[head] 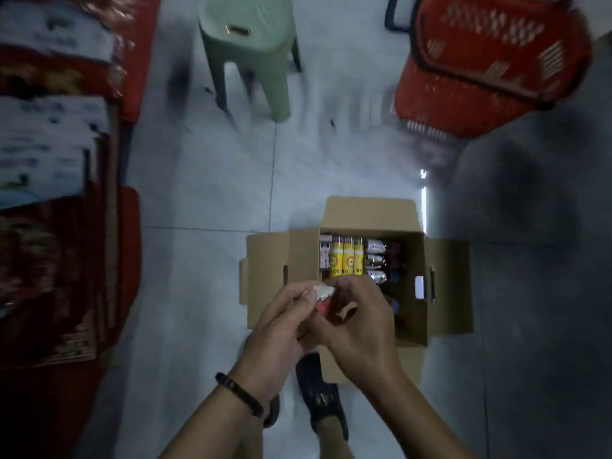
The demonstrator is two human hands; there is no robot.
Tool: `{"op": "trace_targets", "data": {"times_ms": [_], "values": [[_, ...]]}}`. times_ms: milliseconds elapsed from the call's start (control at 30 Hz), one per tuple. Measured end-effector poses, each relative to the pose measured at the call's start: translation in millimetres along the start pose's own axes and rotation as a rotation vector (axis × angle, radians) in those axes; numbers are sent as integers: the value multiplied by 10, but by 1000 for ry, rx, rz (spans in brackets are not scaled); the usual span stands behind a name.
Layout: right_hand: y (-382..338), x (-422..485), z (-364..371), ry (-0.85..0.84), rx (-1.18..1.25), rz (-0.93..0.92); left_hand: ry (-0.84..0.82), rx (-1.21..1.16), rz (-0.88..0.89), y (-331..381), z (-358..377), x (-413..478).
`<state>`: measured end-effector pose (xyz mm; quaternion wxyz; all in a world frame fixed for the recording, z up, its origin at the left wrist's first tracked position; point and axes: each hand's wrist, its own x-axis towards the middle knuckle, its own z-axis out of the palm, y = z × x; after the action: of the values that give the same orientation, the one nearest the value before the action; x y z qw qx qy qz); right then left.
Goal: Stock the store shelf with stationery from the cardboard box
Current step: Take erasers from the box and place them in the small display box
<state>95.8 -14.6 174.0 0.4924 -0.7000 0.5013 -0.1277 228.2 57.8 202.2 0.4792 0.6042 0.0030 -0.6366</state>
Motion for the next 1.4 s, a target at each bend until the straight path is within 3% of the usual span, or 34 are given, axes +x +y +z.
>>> {"op": "trace_targets", "data": {"times_ms": [133, 300, 433, 567, 733, 1067, 1233, 1400], "values": [[-1254, -259, -366, -57, -9, -203, 55, 26, 181, 763, -20, -922], [-2738, -749, -656, -285, 67, -323, 194, -16, 377, 1440, -244, -2293], [-3758, -1282, -693, -463, 96, -407, 251, -56, 504, 1708, -533, -3490], [-4593, -1878, -454, -616, 127, -516, 273, -247, 597, 1747, -910, -4624], [-5344, -2862, 125, -720, 124, -691, 418, -393, 756, 1438, -1479, -5960], [-6472, -5183, 1675, -843, 68, -1239, 731, -183, 1049, 255, -3057, -8305], [-6881, -5935, 2441, -954, 29, -1468, 881, -246, 1064, -244, -3756, -9056], [-7410, -6300, 3209, -990, 5, -1518, 1081, -332, 1012, -505, -4434, -9571]]}}
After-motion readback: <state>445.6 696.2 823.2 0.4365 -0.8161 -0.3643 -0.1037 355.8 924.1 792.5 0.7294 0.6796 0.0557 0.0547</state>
